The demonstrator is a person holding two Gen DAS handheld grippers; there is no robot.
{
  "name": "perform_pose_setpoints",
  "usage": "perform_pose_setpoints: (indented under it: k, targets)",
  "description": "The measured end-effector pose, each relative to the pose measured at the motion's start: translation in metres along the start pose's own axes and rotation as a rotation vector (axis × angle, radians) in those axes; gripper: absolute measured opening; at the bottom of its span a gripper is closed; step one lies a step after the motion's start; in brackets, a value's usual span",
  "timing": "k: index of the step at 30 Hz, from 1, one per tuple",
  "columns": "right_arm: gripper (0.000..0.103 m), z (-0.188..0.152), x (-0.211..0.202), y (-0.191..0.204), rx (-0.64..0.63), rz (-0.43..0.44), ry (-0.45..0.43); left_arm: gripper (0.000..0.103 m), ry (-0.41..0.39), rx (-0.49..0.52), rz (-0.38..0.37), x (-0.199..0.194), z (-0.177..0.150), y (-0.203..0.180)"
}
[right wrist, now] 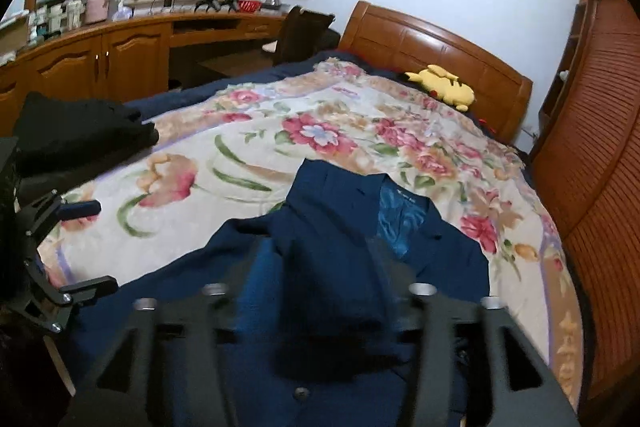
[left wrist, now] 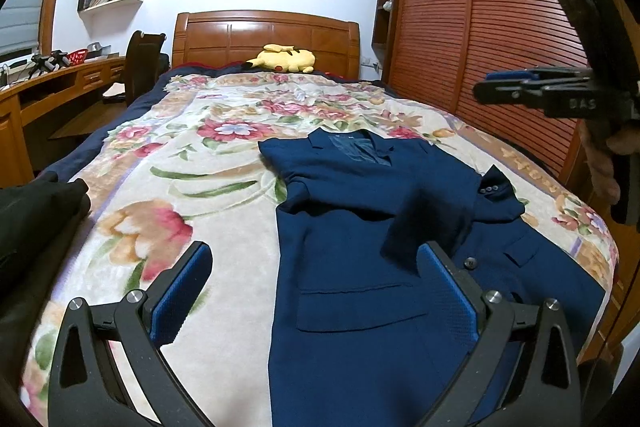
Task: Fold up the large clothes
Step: 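Lay the sleeve across the jacket front with the right tool and open it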
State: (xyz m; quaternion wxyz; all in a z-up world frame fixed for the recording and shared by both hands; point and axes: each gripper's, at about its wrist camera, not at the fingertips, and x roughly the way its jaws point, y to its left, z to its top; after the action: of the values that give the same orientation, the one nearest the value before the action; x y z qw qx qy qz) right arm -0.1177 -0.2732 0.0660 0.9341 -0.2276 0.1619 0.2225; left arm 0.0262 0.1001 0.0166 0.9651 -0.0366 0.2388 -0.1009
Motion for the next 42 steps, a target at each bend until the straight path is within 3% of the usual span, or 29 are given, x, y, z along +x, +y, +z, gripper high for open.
perform_pose_setpoints:
  k: [8, 24, 32, 39, 42]
  targets:
    - [0.061, -0.013, 0.016, -0.02, 0.027, -0.063, 0.023, 0.102, 0.013, 0.018, -0.006, 0.007, -0.001, -0.011]
    - [0.061, -0.109, 0.067, -0.038, 0.214, -0.108, 0.223, 0.102, 0.037, 0.1, -0.081, 0.034, -0.001, -0.073]
    - [0.06, -0.121, 0.089, -0.041, 0.293, -0.109, 0.25, 0.08, 0.063, 0.152, -0.113, 0.047, 0.003, -0.105]
    - [0.06, -0.122, 0.098, -0.041, 0.381, -0.089, 0.227, 0.078, 0.08, 0.215, -0.127, 0.06, 0.023, -0.139]
    - [0.06, -0.116, 0.102, -0.032, 0.37, -0.101, 0.218, 0.078, 0.113, 0.29, -0.093, 0.081, 0.029, -0.159]
